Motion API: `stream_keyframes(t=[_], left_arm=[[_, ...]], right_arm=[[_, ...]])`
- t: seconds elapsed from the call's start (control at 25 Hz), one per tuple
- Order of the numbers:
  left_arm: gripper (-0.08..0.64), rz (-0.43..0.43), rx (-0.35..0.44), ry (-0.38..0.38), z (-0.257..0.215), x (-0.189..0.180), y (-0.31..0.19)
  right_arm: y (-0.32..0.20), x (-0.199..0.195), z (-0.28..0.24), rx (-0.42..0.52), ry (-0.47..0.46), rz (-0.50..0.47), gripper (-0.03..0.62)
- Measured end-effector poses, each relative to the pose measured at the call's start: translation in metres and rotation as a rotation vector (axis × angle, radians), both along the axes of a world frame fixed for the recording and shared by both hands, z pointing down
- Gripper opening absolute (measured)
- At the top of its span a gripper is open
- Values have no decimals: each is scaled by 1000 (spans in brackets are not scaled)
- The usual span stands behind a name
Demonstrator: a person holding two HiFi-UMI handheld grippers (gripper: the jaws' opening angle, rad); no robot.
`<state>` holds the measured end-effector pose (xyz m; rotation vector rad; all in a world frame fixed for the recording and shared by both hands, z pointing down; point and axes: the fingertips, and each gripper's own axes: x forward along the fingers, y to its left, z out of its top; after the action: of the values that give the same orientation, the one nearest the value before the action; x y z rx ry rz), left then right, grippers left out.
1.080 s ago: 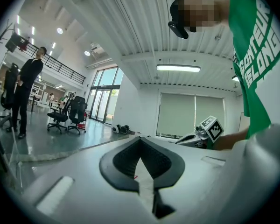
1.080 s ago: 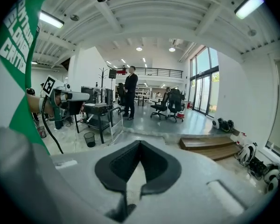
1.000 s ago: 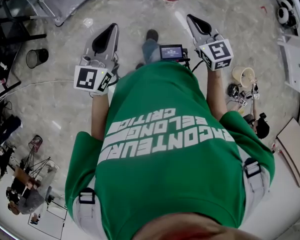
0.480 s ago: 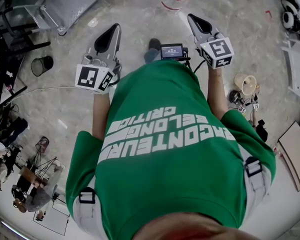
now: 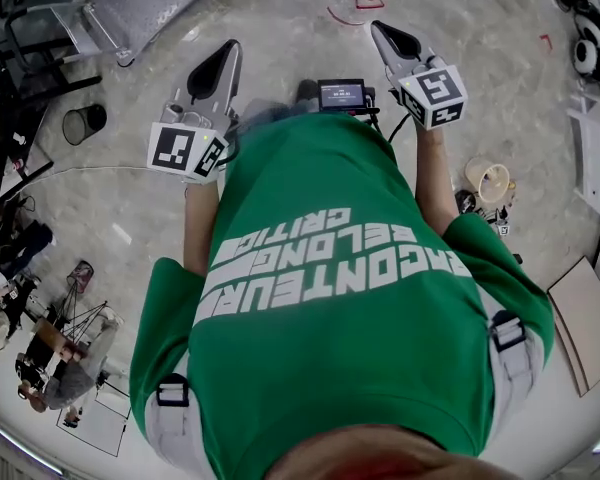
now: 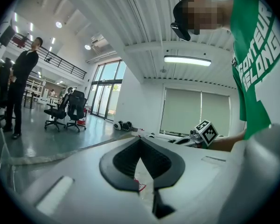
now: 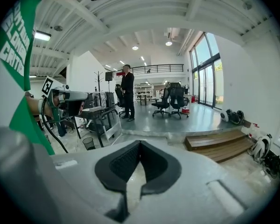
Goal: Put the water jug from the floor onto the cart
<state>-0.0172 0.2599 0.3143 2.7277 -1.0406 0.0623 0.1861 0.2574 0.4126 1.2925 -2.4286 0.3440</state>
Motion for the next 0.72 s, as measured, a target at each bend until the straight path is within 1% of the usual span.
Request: stream_keyframes(t=[0.24, 0.44, 0.72], left_arm=[[15, -7, -14, 3, 4, -5, -17], [15, 7, -29, 25, 13, -7, -42], [15, 67, -24, 58, 13, -6, -104]], right_arm=[[-14, -4, 6, -21, 2, -6, -8], [-28, 6, 13, -37, 19, 44, -8], [-75, 17, 9, -43, 61, 122, -8]])
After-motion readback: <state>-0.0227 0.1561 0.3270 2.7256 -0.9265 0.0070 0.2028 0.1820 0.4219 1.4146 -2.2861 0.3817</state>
